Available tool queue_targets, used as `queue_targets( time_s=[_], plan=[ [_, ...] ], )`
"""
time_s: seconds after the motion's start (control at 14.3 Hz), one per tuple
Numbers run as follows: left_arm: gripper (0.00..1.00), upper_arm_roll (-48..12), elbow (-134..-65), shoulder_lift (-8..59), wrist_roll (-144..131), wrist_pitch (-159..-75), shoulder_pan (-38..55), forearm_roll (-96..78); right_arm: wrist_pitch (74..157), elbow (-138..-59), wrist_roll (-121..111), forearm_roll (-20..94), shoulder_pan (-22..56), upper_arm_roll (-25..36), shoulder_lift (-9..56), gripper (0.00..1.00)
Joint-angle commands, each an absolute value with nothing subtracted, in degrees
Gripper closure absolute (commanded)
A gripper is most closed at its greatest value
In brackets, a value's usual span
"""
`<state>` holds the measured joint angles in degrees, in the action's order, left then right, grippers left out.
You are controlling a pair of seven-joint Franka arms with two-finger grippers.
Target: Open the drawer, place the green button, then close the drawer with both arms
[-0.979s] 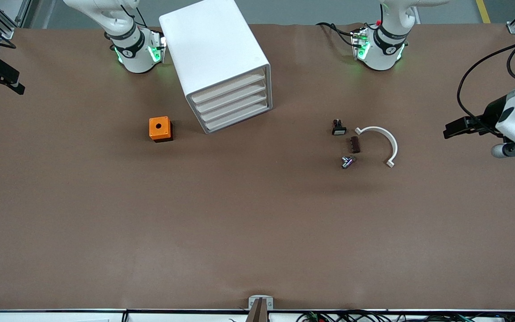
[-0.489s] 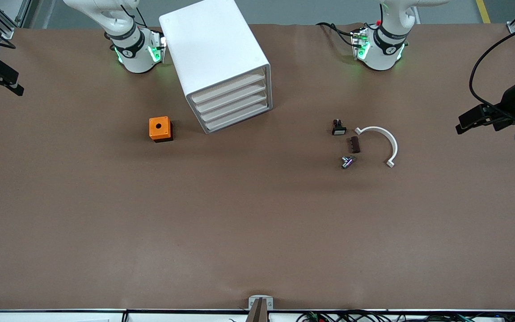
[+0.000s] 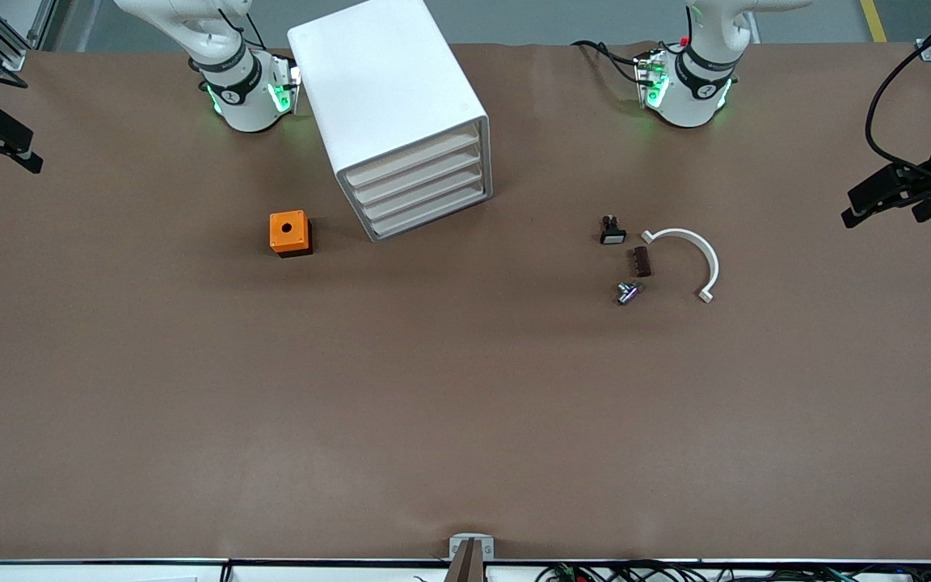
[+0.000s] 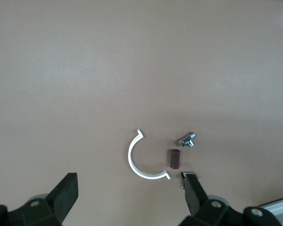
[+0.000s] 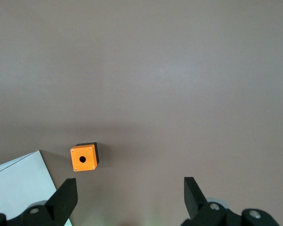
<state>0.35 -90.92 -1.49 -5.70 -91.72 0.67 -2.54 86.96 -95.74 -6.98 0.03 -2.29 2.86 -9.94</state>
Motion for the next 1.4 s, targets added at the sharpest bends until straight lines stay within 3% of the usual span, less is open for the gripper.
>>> queue_targets(
  time_s=[0.0, 0.35, 0.63, 1.33],
  plan=[
    [0.00, -0.6, -90.6, -1.8, -5.7, -89.8, 0.3, -2.3, 87.5, -96.8, -7.9, 1.1, -3.2, 2.5, -11.3, 0.00],
    [0.00, -1.9, -90.8, -1.9, -6.1, -89.2, 0.2, 0.9, 87.6, -96.8, -7.9, 1.1, -3.0, 2.4, -11.3, 0.00],
    [0.00, -1.9, -97.2, -7.6, -6.0, -93.2, -0.2, 0.5, 87.5, -96.8, -7.9, 1.1, -3.1, 2.5, -11.3, 0.00],
    [0.00, -1.8, -95.4, -6.6, -5.0, -92.8, 0.0, 0.3, 87.5, -96.8, -7.9, 1.1, -3.1, 2.5, -11.3, 0.00]
  ],
)
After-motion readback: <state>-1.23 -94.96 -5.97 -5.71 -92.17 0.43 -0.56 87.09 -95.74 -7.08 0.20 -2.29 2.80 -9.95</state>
